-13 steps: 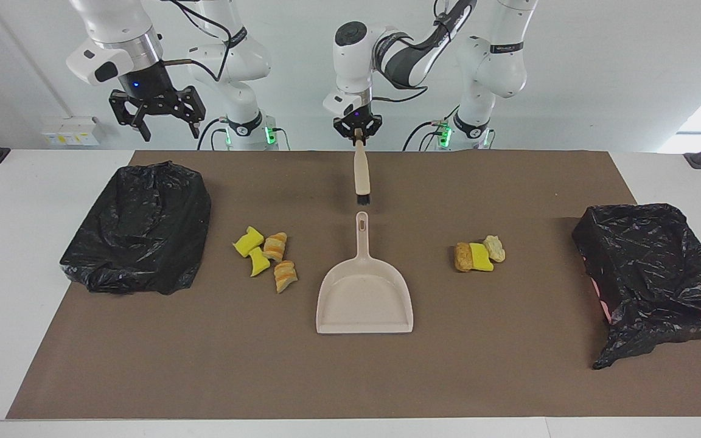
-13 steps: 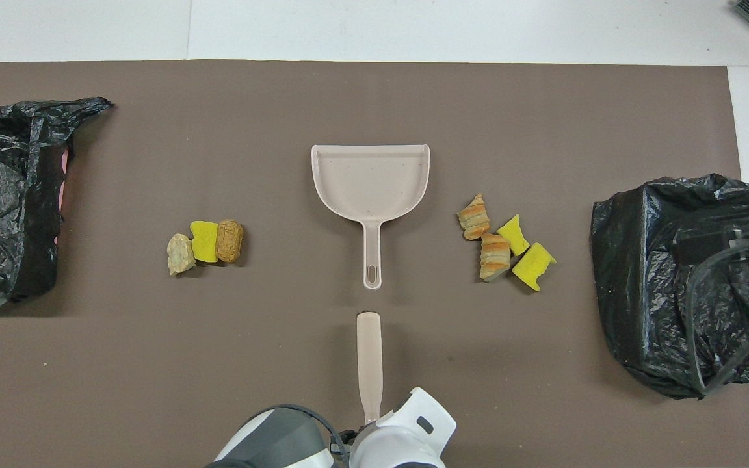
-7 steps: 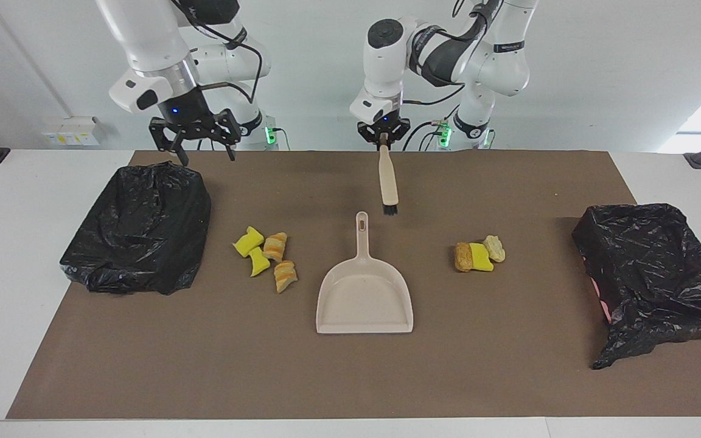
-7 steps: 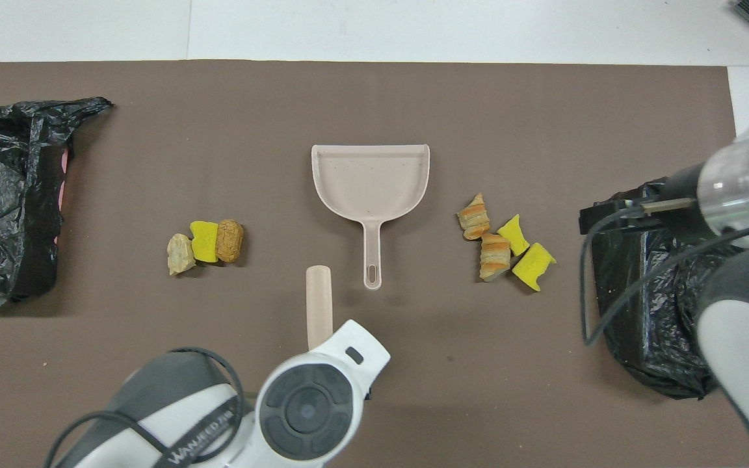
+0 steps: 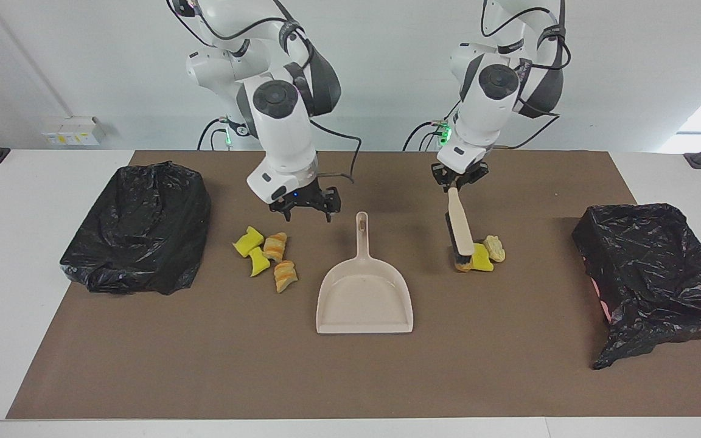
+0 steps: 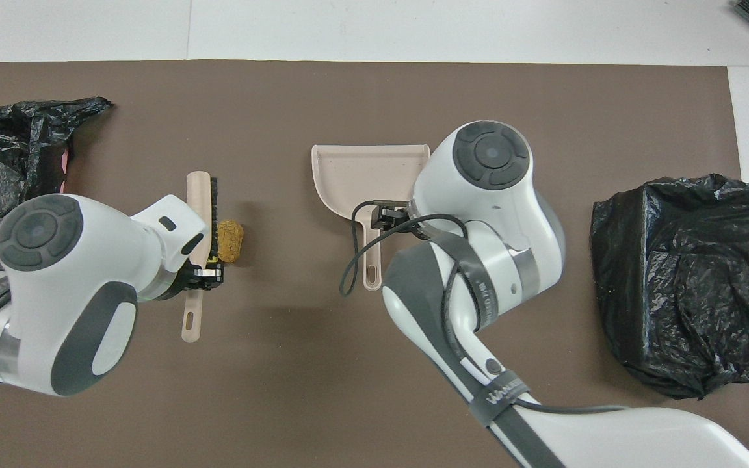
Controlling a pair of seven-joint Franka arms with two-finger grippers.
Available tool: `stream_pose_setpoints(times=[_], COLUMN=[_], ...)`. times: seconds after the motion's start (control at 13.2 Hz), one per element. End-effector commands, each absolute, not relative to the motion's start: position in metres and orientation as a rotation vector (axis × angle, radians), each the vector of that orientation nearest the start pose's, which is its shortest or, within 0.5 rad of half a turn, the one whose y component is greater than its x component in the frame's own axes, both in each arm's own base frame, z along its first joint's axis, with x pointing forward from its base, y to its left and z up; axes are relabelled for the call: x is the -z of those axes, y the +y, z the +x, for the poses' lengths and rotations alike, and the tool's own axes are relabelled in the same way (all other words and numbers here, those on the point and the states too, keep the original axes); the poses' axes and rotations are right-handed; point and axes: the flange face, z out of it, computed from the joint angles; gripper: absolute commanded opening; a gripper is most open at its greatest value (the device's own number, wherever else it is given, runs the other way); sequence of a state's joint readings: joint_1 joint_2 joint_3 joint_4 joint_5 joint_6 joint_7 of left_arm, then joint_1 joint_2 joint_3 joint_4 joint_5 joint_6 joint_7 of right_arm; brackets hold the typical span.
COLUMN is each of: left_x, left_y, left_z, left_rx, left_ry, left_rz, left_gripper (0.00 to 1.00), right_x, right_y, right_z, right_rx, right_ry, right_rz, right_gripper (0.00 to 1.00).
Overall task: Sweep and dump trash in bin
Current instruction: 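Set the brush behind the sponge pile while the right gripper lifts the dustpan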
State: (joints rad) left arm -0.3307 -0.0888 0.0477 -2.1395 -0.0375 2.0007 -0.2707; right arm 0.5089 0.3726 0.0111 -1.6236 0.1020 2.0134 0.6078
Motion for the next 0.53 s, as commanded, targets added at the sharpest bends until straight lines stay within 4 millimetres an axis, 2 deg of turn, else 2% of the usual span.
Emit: stream_pose_setpoints(times=[0.0,0.08,0.15,0.3,0.46], left_x=[-0.437,-0.437,-0.434,-0.409,-0.393], left_y=[-0.086,-0.066,-0.048,-0.025,-0.026], left_z=[0.511,0.516,0.517,0.522,0.523], left_rx=[-0.054,-0.033,-0.036,-0.025,-0.007], left_ry=[-0.057,-0.048,-0.055,-0.072,-0.067], left_rz=[-3.167,-3.170,-3.170,-3.168,-3.167], left_gripper=[0.00,0.00,0.00,0.00,0.00], right_x=[-0.372,-0.367,-0.361,-0.354,-0.353], right_y=[0.374,0.380,0.378,0.375,0.374], right_z=[0.577,0.577,0.575,0.569,0.567], right_rx=[-0.058,-0.030,-0.043,-0.069,-0.077], right_ry=[0.205,0.184,0.154,0.114,0.112], right_rz=[-3.031,-3.023,-3.033,-3.048,-3.051], right_gripper=[1.00,1.00,1.00,1.00,1.00])
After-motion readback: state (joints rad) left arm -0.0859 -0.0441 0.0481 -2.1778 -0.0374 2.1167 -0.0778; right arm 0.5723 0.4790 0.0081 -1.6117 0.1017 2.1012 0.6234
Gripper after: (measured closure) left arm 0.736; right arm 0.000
